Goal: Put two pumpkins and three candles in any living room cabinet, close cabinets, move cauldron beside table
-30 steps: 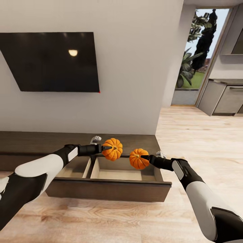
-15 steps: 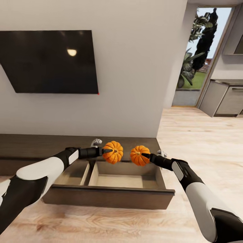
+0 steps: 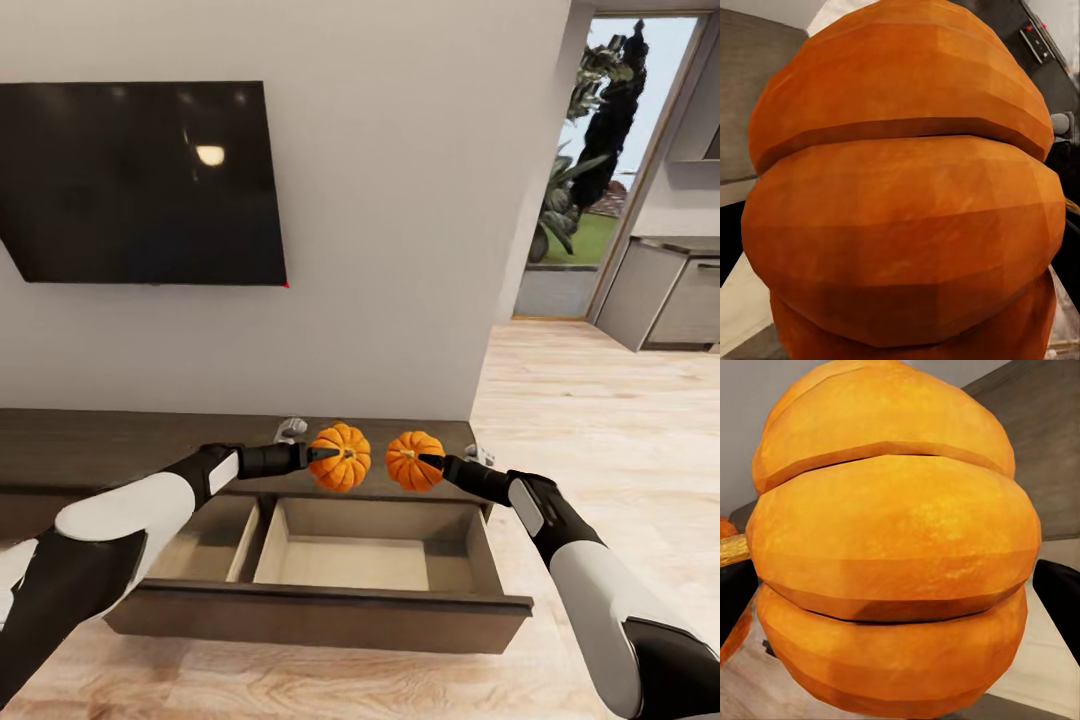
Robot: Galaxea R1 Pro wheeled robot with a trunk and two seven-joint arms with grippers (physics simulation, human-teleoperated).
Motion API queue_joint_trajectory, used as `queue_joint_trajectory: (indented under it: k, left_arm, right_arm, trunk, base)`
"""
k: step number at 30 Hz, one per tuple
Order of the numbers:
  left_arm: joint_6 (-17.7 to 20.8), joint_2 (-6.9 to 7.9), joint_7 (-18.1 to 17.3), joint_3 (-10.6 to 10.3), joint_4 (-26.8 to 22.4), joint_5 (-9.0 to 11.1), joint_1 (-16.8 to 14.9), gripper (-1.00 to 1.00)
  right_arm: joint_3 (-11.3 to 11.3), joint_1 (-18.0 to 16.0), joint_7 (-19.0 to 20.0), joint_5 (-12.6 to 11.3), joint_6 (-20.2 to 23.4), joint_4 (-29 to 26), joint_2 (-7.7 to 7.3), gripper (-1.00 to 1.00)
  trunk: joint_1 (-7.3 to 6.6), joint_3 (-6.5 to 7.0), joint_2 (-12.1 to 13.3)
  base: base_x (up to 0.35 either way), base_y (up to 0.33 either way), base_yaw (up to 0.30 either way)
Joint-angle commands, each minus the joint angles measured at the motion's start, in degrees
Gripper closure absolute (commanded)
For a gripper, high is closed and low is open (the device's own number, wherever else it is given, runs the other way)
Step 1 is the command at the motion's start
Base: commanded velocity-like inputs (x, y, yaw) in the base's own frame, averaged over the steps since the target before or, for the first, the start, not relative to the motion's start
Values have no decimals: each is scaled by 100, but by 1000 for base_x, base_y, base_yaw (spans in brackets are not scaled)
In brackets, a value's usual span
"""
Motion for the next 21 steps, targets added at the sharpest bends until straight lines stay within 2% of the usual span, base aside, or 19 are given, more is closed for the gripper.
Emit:
queue_joint_trajectory:
  k: [1,8,12,14,17,21]
  left_arm:
    - [-4,-31,5,-39,-6,-7,84,100]
    - [0,-62,14,-39,-12,-38,581,100]
    - [-7,-47,-11,-46,-119,-62,812,100]
    - [-74,-23,-16,-47,-217,-67,887,100]
    - [-289,-15,-23,-48,-276,-65,921,100]
    - [-422,16,-23,-46,-316,-43,931,100]
  right_arm:
    - [-1,0,6,-4,9,3,-4,100]
    - [17,14,145,17,16,401,-37,100]
    - [30,25,641,43,7,897,-34,100]
    - [35,38,855,64,6,1135,-32,100]
    - [37,42,944,72,9,1364,-37,100]
    - [38,55,1112,75,10,1608,-122,100]
  trunk:
    - [0,0,0]
    - [0,0,0]
    - [0,0,0]
    - [0,0,0]
    - [0,0,0]
    - [0,0,0]
  base:
    - [2,0,0]
    - [0,0,0]
    - [0,0,0]
    - [0,0,0]
    - [0,0,0]
    - [0,0,0]
